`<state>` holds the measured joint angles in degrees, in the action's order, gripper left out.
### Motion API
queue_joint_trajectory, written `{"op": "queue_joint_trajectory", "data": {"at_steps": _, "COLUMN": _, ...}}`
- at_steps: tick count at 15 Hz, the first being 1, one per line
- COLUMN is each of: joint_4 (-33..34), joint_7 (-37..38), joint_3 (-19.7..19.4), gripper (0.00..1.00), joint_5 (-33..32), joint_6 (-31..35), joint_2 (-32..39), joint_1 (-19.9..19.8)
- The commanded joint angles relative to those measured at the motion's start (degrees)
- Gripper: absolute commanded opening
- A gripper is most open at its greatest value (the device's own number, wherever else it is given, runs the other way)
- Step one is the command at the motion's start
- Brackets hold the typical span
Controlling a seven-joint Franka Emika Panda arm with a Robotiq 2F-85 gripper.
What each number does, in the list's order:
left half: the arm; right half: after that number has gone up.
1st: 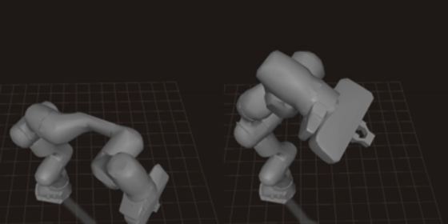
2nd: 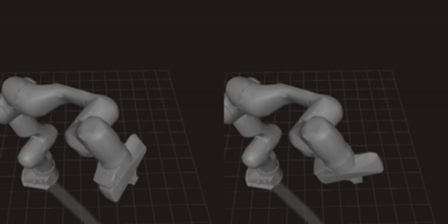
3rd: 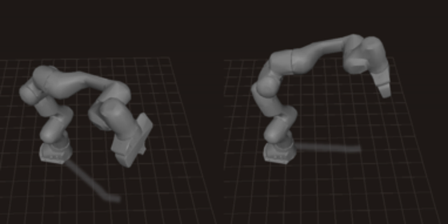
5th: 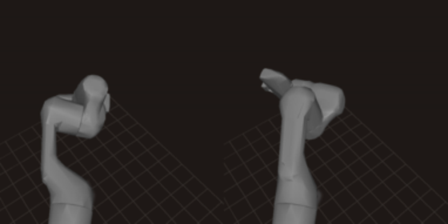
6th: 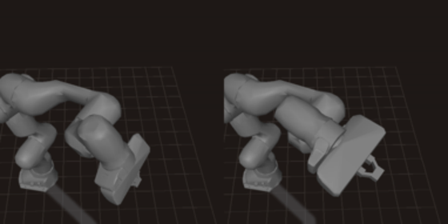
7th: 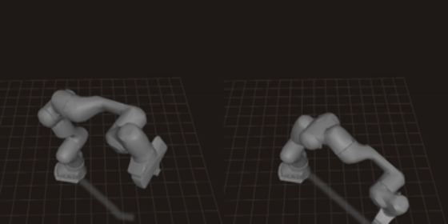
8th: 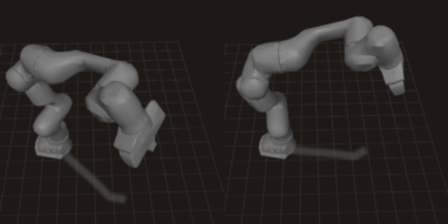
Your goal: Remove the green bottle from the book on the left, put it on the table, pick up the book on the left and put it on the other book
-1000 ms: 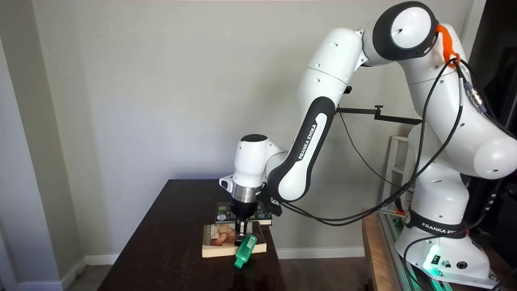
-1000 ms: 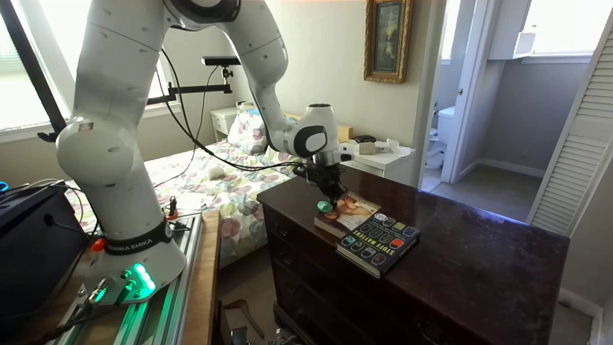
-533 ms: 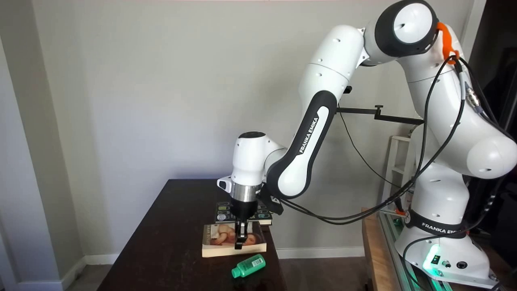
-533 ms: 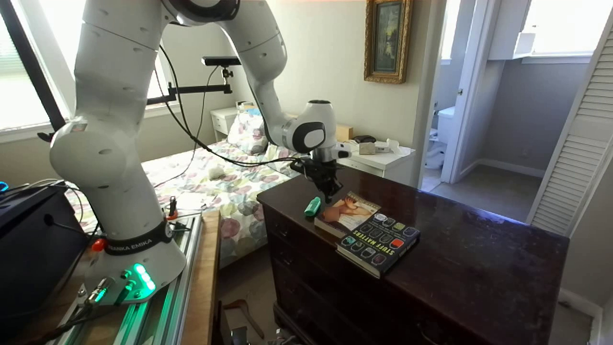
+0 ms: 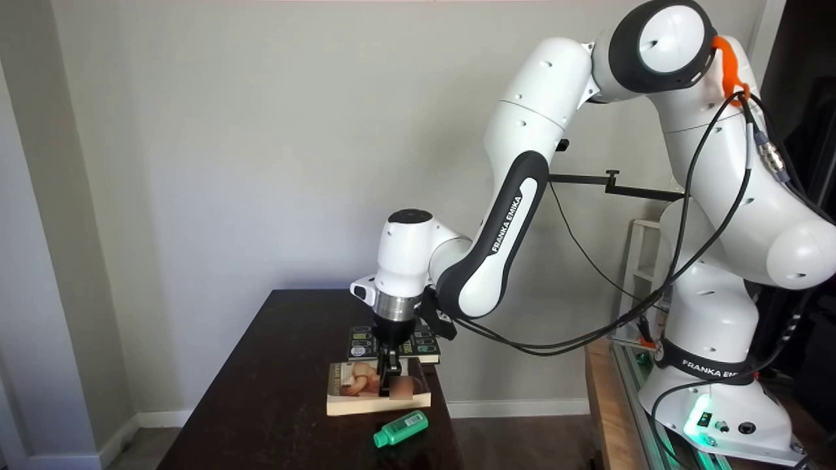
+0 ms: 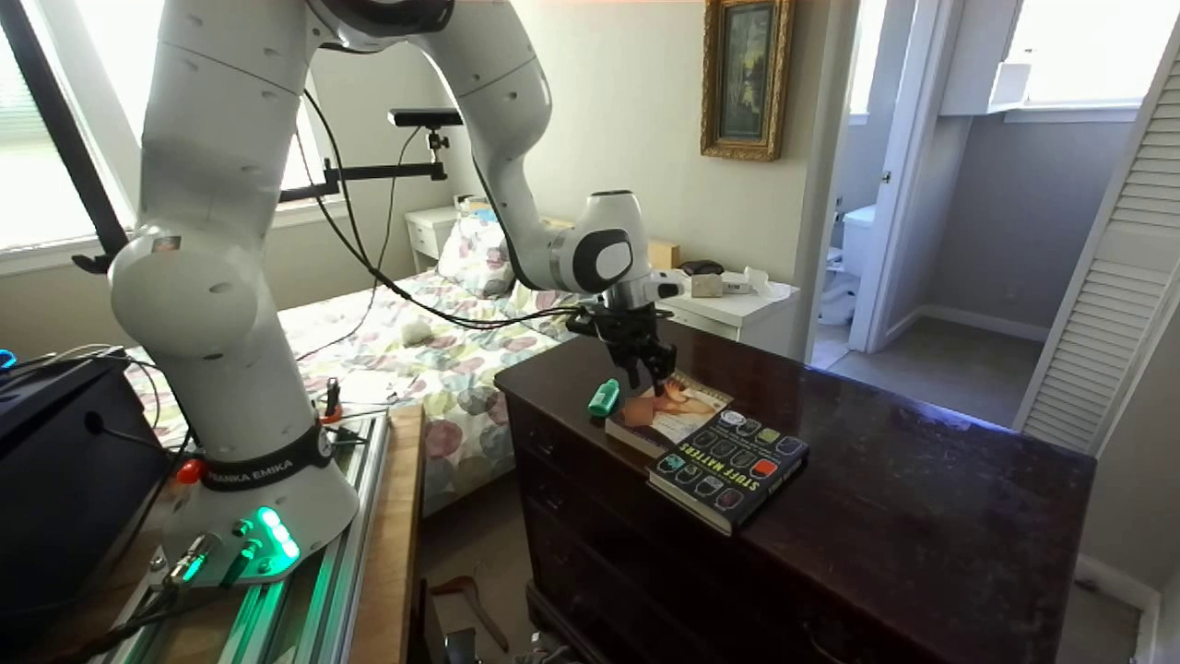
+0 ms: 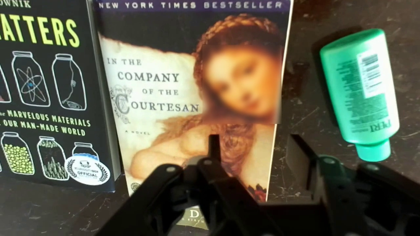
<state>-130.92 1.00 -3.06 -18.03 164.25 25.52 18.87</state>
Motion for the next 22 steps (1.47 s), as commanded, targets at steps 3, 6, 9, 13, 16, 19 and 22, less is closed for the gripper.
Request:
{"op": "queue_joint_trajectory", "data": {"at_steps": 3, "joint_4": 0.41, "joint_7": 3.24, "joint_3": -2.94, "gripper": 0.99, "joint_5": -4.91, "joint_6": 1.07, "joint_2": 0.79, "joint_1": 3.42}}
{"op": "queue_joint_trajectory", "data": {"at_steps": 6, "joint_4": 0.47, "joint_7": 5.78, "joint_3": -5.68, "gripper": 1.0, "joint_5": -8.46, "joint_6": 1.3, "joint_2": 1.24, "joint_1": 5.79}}
{"op": "queue_joint_trajectory", "data": {"at_steps": 9, "joint_4": 0.62, "joint_7": 8.18, "joint_3": -8.12, "gripper": 1.0, "joint_5": -11.9, "joint_6": 0.93, "joint_2": 1.56, "joint_1": 7.86}}
{"op": "queue_joint_trajectory", "data": {"at_steps": 13, "joint_4": 0.69, "joint_7": 9.61, "joint_3": -11.12, "gripper": 1.0, "joint_5": -12.75, "joint_6": 0.17, "joint_2": 2.19, "joint_1": 10.35}}
{"op": "queue_joint_trajectory", "data": {"at_steps": 16, "joint_4": 0.85, "joint_7": 10.77, "joint_3": -11.17, "gripper": 1.0, "joint_5": -13.69, "joint_6": -0.06, "joint_2": 2.63, "joint_1": 10.06}}
{"op": "queue_joint_trajectory", "data": {"at_steps": 19, "joint_4": 0.83, "joint_7": 11.76, "joint_3": -10.76, "gripper": 1.0, "joint_5": -13.1, "joint_6": 0.14, "joint_2": 3.11, "joint_1": 9.44}}
{"op": "queue_joint_trajectory", "data": {"at_steps": 22, "joint_4": 0.91, "joint_7": 12.46, "joint_3": -11.17, "gripper": 1.0, "joint_5": -13.51, "joint_6": 0.32, "joint_2": 3.53, "joint_1": 9.82}}
